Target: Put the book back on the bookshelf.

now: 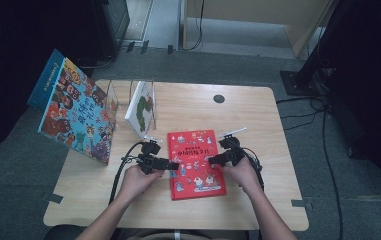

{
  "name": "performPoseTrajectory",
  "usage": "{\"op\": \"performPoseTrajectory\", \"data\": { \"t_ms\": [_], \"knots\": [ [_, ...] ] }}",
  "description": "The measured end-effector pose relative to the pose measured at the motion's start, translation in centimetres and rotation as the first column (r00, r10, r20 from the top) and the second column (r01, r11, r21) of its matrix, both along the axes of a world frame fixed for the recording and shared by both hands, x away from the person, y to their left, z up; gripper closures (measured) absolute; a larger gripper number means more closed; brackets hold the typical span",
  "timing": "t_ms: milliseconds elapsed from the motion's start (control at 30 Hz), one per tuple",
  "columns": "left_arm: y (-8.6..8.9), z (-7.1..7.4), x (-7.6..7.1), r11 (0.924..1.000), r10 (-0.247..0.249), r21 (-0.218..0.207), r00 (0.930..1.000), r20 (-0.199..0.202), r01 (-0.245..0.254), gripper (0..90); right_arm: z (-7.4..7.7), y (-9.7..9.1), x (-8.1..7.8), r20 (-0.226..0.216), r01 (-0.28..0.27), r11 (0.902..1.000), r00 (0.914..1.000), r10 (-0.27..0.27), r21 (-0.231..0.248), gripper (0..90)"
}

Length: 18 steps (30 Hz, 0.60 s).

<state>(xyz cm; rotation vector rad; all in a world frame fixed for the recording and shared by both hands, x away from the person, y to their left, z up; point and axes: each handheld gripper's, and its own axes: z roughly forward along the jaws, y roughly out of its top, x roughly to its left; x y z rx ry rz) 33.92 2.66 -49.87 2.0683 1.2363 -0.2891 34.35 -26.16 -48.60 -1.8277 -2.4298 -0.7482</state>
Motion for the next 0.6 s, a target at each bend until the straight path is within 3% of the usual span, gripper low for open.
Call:
{"op": "performPoseTrajectory", "data": {
  "t_ms": [167, 300, 600],
  "knots": [
    [0.1, 0.0, 0.1, 0.9999, 0.009, -0.006, 0.9999, -0.012, -0.009, 40.8, 0.3, 0.4, 0.7, -0.058, 0.007, 0.9997, 0.9983, -0.008, -0.023, 49.5],
    [0.1, 0.0, 0.1, 0.9999, 0.010, -0.006, 0.9998, -0.014, -0.011, 41.9, 0.3, 0.1, 1.2, -0.114, 0.054, 0.9985, 0.9921, -0.052, 0.013, 50.5],
    [0.1, 0.0, 0.1, 0.9999, 0.014, -0.007, 0.9998, -0.011, -0.014, 41.8, 0.5, -0.4, 1.5, -0.152, 0.073, 0.9963, 0.9862, -0.066, 0.045, 52.3]
  ]
}}
